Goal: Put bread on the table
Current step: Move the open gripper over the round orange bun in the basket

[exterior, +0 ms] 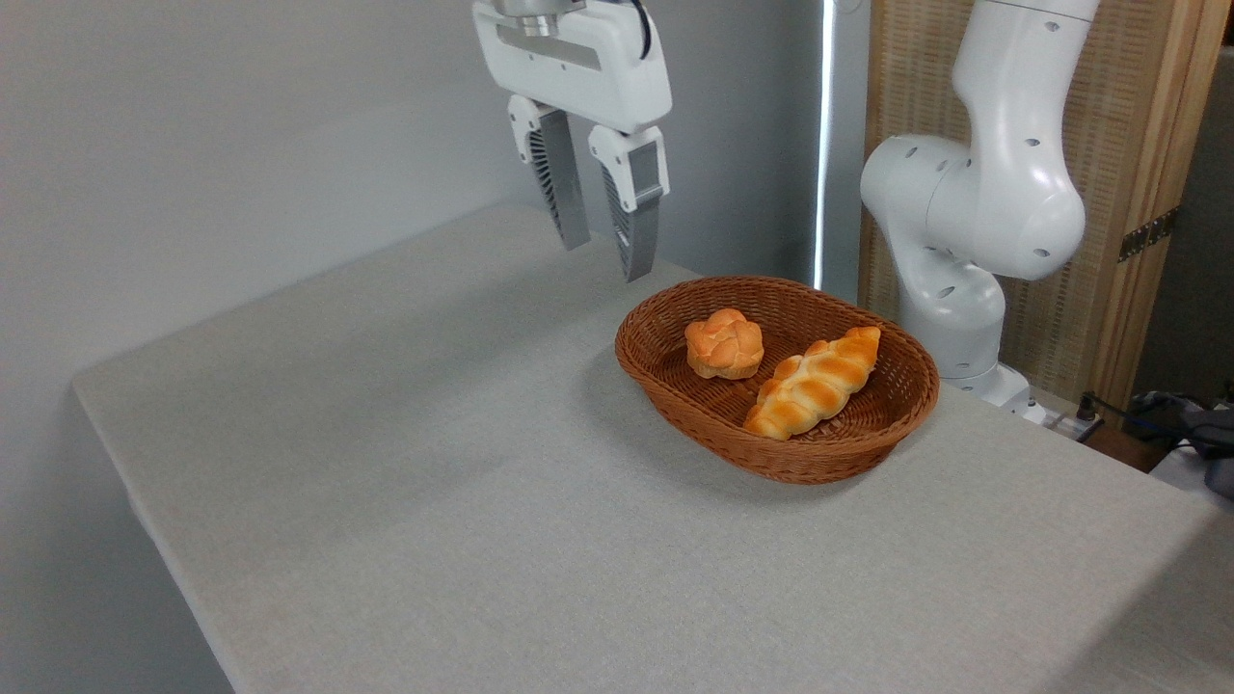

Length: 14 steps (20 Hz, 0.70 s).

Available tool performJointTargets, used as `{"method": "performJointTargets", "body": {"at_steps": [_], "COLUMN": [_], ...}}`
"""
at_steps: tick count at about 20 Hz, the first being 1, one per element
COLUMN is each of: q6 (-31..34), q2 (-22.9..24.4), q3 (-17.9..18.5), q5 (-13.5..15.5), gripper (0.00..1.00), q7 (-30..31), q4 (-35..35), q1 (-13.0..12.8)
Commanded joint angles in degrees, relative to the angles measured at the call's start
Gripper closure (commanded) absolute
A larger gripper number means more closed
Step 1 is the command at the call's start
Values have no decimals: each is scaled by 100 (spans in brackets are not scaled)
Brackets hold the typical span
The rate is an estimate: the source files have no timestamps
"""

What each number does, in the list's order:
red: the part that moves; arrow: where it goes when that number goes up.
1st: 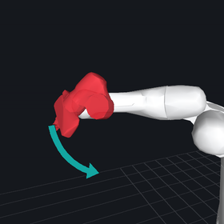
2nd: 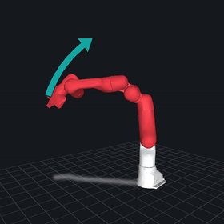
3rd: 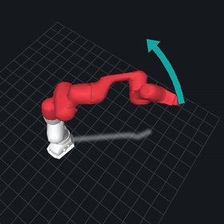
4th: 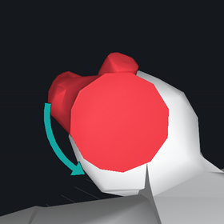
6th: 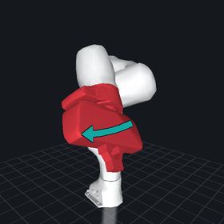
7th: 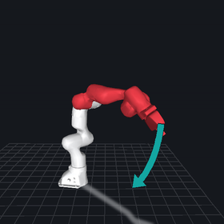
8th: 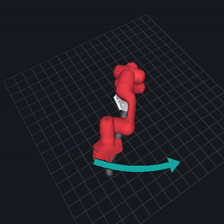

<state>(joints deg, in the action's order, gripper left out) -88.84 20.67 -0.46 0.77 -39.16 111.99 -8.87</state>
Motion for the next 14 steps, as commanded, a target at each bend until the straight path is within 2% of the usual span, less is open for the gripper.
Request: {"method": "performJointTargets", "body": {"at_steps": [1,14], "q6": [-46,-230], "q2": [429,842], "q3": [28,20], "q5": [2,2], "gripper": [0,0], "q7": [-73,-100], "q4": [499,1114], "q1": [-140,-308]}}
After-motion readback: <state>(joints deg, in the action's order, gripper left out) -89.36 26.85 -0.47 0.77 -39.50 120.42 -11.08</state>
